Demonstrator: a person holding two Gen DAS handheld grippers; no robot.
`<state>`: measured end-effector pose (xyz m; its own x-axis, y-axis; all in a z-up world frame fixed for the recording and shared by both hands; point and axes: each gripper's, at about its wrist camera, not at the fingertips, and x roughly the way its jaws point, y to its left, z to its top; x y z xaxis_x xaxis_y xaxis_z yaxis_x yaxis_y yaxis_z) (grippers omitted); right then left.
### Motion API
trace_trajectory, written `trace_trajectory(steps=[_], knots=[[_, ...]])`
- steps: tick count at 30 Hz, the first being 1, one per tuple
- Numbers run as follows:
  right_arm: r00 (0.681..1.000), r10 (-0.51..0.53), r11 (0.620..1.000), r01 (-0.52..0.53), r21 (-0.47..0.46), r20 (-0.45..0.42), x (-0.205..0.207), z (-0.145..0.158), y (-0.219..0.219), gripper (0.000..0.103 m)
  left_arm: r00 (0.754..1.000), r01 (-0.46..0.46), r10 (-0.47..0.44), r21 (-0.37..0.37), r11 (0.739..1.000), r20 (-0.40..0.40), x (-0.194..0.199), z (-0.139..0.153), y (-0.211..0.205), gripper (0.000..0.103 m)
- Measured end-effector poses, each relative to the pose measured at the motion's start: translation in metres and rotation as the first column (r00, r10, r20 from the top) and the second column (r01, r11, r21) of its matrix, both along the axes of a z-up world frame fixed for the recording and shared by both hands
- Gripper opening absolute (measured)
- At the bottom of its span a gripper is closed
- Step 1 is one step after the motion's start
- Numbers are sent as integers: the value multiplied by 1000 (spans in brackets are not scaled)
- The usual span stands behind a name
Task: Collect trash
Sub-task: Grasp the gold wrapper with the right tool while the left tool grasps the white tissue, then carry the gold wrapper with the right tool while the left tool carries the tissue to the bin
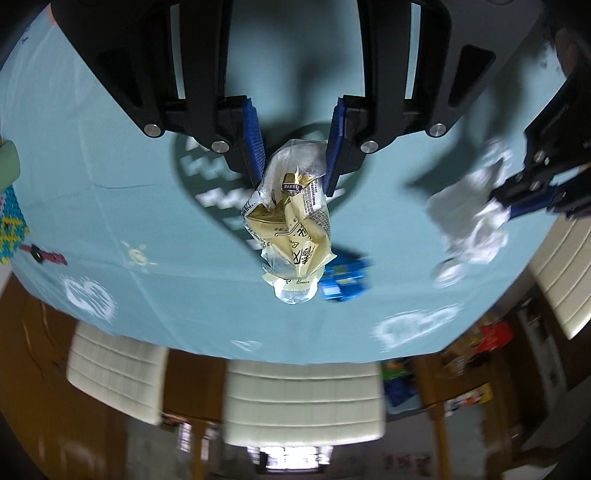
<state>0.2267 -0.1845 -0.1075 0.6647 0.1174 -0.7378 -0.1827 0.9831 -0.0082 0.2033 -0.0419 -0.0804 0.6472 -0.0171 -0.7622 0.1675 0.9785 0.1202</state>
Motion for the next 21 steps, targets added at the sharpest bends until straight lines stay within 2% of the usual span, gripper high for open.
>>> trace_trajectory(steps=[8, 21], knots=[[988, 156, 988, -156, -15, 19, -37, 10, 74, 33, 996, -76, 75, 14, 997, 46, -43, 14, 50, 14], [953, 303, 952, -302, -60, 25, -64, 19, 165, 33, 970, -222, 218, 22, 975, 109, -84, 21, 132, 14]])
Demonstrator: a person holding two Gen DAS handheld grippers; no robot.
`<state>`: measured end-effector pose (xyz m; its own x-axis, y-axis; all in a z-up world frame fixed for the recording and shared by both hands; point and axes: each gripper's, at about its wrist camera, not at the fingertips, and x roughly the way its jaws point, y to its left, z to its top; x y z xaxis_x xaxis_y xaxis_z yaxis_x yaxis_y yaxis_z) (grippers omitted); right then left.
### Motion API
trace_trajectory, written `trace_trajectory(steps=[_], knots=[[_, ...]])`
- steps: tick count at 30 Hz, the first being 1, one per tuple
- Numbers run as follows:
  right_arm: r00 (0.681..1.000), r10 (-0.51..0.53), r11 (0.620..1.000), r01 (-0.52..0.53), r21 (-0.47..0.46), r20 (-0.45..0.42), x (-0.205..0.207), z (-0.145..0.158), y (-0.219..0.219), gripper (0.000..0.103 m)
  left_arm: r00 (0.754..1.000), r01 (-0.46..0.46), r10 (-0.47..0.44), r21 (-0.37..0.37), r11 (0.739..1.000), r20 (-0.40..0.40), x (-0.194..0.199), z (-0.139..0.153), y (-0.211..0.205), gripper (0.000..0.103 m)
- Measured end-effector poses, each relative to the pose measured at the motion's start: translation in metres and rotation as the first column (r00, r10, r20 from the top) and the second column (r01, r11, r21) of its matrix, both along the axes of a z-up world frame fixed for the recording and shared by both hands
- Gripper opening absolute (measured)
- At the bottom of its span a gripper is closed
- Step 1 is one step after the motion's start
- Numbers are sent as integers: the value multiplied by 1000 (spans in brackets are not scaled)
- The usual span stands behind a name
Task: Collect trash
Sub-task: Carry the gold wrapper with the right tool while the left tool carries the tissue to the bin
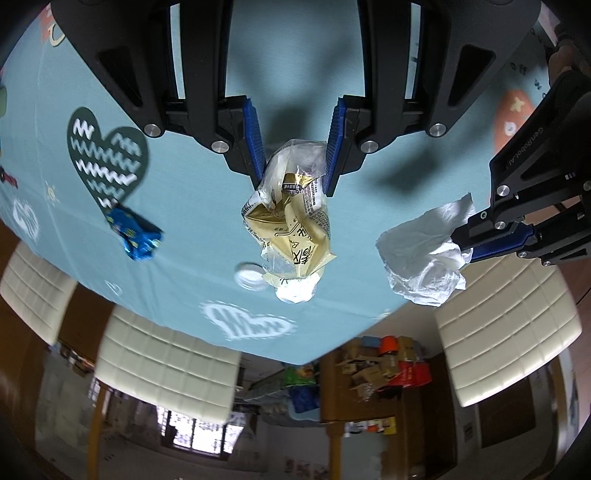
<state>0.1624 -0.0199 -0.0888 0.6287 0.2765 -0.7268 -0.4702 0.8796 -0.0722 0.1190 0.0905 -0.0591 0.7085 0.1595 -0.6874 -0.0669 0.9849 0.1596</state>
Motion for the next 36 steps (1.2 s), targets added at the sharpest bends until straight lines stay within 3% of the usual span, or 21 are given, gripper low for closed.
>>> trace_trajectory(steps=[17, 36], knots=[[985, 171, 985, -171, -35, -5, -18, -7, 108, 33, 986, -164, 164, 1, 986, 7, -29, -10, 90, 14], [957, 289, 956, -290, -47, -37, -26, -18, 193, 33, 947, -321, 321, -11, 947, -13, -52, -24, 172, 14]])
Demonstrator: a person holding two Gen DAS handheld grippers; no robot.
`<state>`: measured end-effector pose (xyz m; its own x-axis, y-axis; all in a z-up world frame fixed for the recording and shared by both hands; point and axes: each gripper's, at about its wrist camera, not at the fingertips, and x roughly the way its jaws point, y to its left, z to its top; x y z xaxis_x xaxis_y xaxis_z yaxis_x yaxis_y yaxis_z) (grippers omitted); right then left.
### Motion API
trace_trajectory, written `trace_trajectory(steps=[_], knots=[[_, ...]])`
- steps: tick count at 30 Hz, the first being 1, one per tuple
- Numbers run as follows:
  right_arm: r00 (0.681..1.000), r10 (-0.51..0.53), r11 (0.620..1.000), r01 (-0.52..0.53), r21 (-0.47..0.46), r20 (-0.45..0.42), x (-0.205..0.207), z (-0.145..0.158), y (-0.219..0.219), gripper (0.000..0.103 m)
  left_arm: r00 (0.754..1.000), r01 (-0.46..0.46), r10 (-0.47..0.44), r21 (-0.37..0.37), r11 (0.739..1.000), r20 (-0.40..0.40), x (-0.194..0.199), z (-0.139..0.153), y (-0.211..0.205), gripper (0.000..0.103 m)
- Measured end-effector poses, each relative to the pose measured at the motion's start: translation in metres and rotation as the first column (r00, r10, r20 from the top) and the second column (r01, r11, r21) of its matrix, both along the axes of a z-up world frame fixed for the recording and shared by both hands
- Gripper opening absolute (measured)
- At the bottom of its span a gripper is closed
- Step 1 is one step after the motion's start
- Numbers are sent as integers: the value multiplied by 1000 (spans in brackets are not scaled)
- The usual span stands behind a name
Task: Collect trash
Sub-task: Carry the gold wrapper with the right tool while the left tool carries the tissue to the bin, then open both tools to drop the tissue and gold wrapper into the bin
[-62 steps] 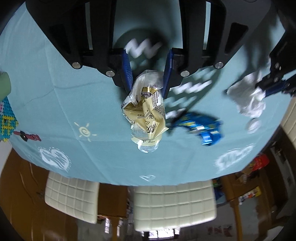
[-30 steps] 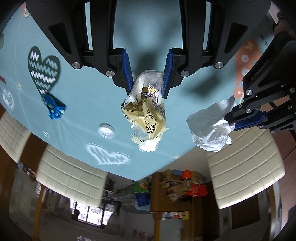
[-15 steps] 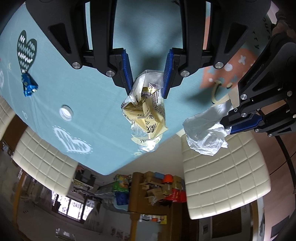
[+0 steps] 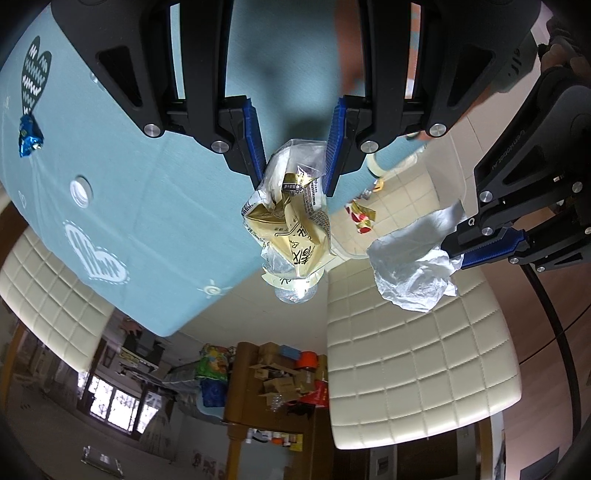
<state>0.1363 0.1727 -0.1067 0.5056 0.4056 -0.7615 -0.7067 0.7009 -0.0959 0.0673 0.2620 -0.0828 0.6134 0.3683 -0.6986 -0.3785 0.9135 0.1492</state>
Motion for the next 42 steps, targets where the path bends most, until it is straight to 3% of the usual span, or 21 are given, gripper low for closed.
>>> trace_trajectory(steps=[16, 18, 20, 21, 23, 27, 38, 39, 42], knots=[[1000, 29, 999, -29, -15, -9, 9, -9, 34, 33, 998, -56, 55, -25, 998, -17, 1, -12, 41, 15], [999, 32, 999, -32, -19, -19, 10, -13, 38, 33, 997, -59, 58, -27, 998, -41, 4, -17, 42, 27], [999, 34, 999, -34, -22, -22, 11, -14, 40, 33, 997, -65, 63, -42, 997, -41, 4, -20, 45, 78], [999, 37, 999, -37, -21, -29, 13, -15, 40, 33, 996, -84, 84, -34, 996, -7, 0, -19, 47, 80], [998, 40, 999, -41, -19, -38, 13, -16, 41, 34, 994, -109, 109, -12, 994, 11, -4, -17, 50, 81], [997, 54, 998, -55, -23, -46, 12, -19, 46, 34, 992, -128, 128, -51, 990, 4, -8, -21, 61, 81], [993, 115, 993, -116, -24, -35, -6, -17, 54, 35, 989, -144, 145, -64, 988, 6, -20, -20, 68, 81], [991, 129, 991, -130, -26, -31, -8, -16, 56, 38, 989, -146, 147, -61, 987, 8, -21, -19, 68, 81], [990, 133, 991, -132, -34, 35, -17, -10, 54, 78, 988, -152, 154, -68, 986, 16, -24, -14, 70, 81]])
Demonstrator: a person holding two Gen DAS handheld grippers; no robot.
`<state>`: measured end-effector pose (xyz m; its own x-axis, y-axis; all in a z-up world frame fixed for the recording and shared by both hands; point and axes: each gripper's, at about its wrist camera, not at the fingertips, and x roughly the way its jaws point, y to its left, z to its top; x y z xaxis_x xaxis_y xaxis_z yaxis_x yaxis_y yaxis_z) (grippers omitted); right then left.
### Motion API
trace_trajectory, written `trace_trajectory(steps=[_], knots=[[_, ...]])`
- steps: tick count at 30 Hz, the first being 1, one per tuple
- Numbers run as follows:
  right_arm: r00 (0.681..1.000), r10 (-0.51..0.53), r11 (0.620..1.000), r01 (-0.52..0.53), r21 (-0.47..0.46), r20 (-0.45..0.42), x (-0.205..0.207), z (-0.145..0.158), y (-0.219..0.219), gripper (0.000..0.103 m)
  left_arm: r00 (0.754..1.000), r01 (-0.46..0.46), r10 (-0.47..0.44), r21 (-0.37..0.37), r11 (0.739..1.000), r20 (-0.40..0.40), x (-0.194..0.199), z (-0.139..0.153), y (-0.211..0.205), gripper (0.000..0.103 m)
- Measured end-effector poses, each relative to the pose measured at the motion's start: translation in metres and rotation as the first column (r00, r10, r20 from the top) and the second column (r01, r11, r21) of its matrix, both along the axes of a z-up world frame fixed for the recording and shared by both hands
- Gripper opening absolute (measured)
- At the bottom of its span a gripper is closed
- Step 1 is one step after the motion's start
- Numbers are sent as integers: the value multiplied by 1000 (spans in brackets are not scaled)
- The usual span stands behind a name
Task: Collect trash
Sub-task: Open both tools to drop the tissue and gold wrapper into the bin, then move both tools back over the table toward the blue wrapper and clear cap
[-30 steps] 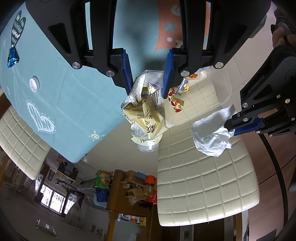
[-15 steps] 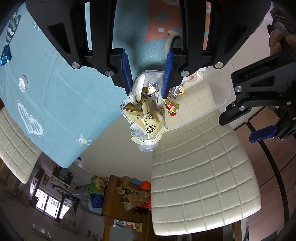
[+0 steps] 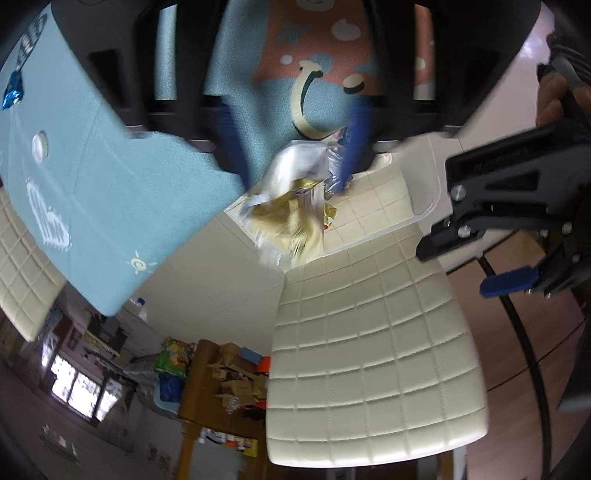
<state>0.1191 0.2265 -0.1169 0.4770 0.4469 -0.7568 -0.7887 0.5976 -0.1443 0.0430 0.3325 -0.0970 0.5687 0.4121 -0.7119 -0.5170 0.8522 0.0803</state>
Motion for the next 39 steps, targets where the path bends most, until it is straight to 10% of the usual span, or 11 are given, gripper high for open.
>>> trace_trajectory(steps=[21, 39], knots=[[987, -159, 985, 157, 75, 21, 8, 28, -108, 84, 985, 166, -167, 40, 985, 34, 9, 41, -80, 81], [887, -462, 882, 461, 99, -13, 82, 16, -297, 84, 887, 461, -459, 41, 887, -35, 115, 35, -247, 81]])
